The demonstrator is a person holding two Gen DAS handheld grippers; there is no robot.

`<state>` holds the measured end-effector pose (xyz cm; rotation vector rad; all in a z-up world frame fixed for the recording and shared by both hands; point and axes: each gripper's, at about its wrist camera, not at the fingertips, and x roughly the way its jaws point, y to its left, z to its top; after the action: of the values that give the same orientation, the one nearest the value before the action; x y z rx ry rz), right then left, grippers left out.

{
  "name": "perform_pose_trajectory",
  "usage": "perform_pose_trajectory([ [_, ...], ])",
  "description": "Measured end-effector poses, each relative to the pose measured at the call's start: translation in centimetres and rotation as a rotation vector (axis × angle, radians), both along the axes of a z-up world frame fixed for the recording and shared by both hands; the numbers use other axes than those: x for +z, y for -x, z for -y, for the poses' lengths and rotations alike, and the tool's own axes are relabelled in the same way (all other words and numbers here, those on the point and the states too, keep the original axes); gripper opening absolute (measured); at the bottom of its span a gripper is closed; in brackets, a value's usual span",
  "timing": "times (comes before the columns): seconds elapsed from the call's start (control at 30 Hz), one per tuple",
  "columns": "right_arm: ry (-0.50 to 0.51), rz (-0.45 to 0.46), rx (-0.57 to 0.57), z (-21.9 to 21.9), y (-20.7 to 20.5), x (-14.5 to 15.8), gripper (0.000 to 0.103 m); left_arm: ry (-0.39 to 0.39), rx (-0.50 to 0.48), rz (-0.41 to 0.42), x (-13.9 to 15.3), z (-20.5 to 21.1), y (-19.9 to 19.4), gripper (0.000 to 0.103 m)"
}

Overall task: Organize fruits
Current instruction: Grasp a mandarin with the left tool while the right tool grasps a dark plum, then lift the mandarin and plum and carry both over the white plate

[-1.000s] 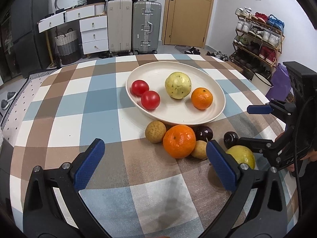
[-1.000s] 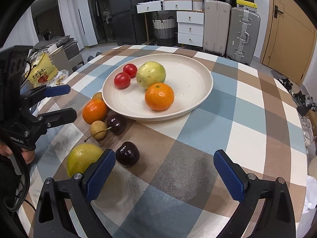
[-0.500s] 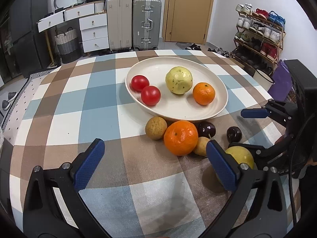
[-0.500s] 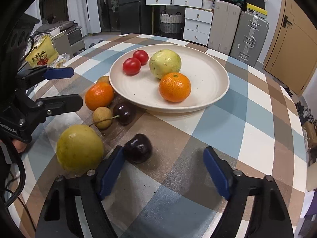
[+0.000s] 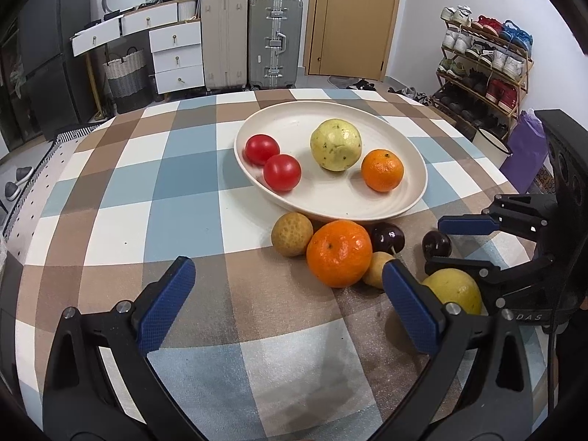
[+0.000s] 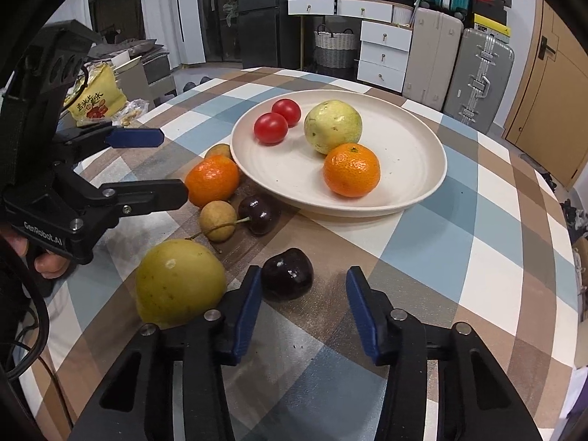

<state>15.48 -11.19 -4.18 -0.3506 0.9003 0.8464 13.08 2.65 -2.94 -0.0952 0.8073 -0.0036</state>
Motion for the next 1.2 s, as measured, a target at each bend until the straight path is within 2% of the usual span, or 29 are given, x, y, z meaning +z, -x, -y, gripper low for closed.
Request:
perform_pose_trajectory([
  [0.07, -0.015, -0.011, 0.009, 0.0, 0.1, 0.1, 0.032, 0.002, -0.001, 0.0, 0.0, 0.0, -0.1, 0.102],
  [0.13, -0.012, -0.007, 0.026, -0.2, 0.4, 0.1, 0.028, 0.0, 0.0, 0.0, -0.1, 0.0, -0.1, 0.101],
  [0.37, -0.028, 0.019, -0.016, 0.4, 0.0, 0.7, 0.028, 0.042, 0.009, -0.015, -0.4, -0.5, -0.3, 0.097],
  [0.47, -0.036, 0.025, -0.034, 0.8, -0.4, 0.9, 0.028, 0.1, 0.013, -0.031, -0.7, -1.0, -0.7, 0.095],
  [0.6, -0.028, 0.024, -0.042, 0.9, -0.6, 0.7, 0.028, 0.229, 0.022, -0.074, -1.5, -1.6, -1.5, 0.084],
  [0.67, -0.022, 0.029, -0.043, 0.8, -0.6, 0.7, 0.028, 0.266, 0.03, -0.079, -1.6, -1.7, -1.9, 0.082],
  [0.77, -0.022, 0.027, -0.042, 0.8, -0.6, 0.6, 0.028, 0.293, 0.011, -0.078, -1.6, -1.4, -2.3, 0.067],
  [0.83, -0.022, 0.026, -0.043, 0.8, -0.7, 0.6, 0.028, 0.292, 0.01, -0.083, -1.7, -1.2, -2.5, 0.062],
  [0.9, -0.024, 0.027, -0.042, 0.8, -0.6, 0.6, 0.028, 0.298, -0.01, -0.072, -1.7, -1.0, -2.5, 0.05],
  [0.97, -0.023, 0.028, -0.042, 0.8, -0.6, 0.6, 0.028, 0.315, -0.012, -0.074, -1.7, -1.0, -2.5, 0.048],
  [1.03, -0.024, 0.026, -0.042, 0.8, -0.6, 0.7, 0.028, 0.334, -0.029, -0.069, -1.6, -1.0, -2.3, 0.039],
  [1.2, -0.029, 0.027, -0.042, 0.8, -0.6, 0.7, 0.028, 0.309, -0.035, -0.053, -1.2, -0.7, -1.8, 0.037],
])
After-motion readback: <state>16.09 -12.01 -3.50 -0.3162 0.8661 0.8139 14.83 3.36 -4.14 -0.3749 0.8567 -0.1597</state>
